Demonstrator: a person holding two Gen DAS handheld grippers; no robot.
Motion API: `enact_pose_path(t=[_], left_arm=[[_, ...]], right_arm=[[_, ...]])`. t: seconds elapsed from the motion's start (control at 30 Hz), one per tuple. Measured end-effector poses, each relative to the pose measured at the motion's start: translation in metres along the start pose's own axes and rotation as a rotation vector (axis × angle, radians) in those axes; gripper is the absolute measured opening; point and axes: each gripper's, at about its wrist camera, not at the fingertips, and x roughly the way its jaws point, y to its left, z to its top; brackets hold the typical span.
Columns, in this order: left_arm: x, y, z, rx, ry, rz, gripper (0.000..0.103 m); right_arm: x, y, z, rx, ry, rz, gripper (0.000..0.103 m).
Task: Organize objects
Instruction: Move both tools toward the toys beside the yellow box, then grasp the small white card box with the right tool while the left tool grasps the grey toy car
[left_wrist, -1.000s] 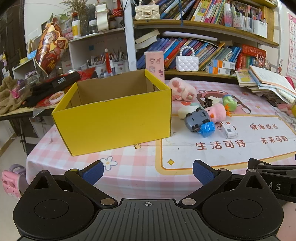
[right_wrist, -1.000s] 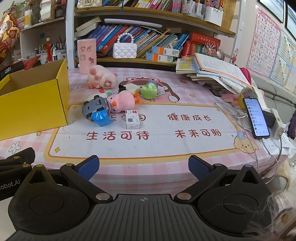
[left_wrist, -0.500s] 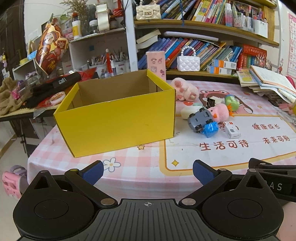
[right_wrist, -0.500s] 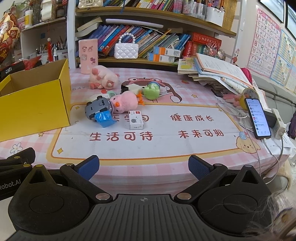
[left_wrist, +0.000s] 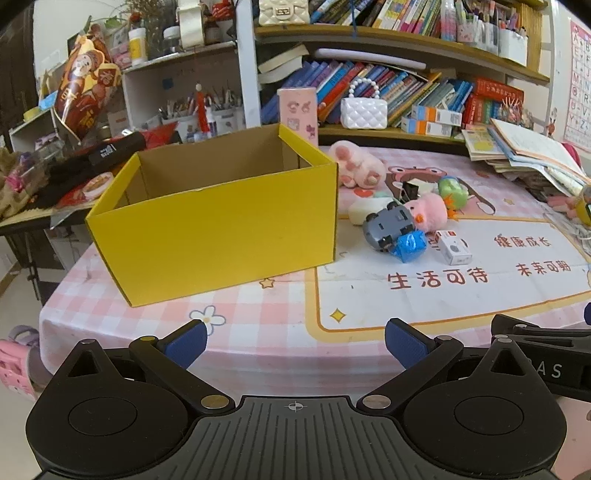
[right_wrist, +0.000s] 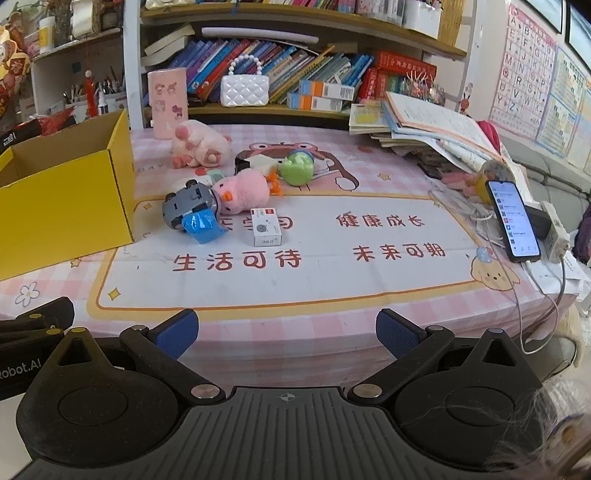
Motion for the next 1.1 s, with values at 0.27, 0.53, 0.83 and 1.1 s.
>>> enact_pose_path(t=[0.27,0.53,0.83,1.1], left_arm=[[0.008,-0.012,0.007,-0.001,0.004,0.010,0.103],[0.021,-0.026,0.019,-0.022,0.013,0.040,0.103],[0.037,-0.041,0.031,-0.092,0.013,0.064,0.103],[0.049,-0.049,0.038,-0.176,0.033,0.110,0.103]], right_arm=[[0.014,-0.011,0.009,-0.003,0.008,0.015,0.103],[0.036,-0.022,0.026,-0.016,0.023,0.057,0.103],[0.065,-0.037,0.046,-0.071,0.031,0.115,0.103],[0.097,-0.043,0.065,-0.131,0.005,0.223,0.092]])
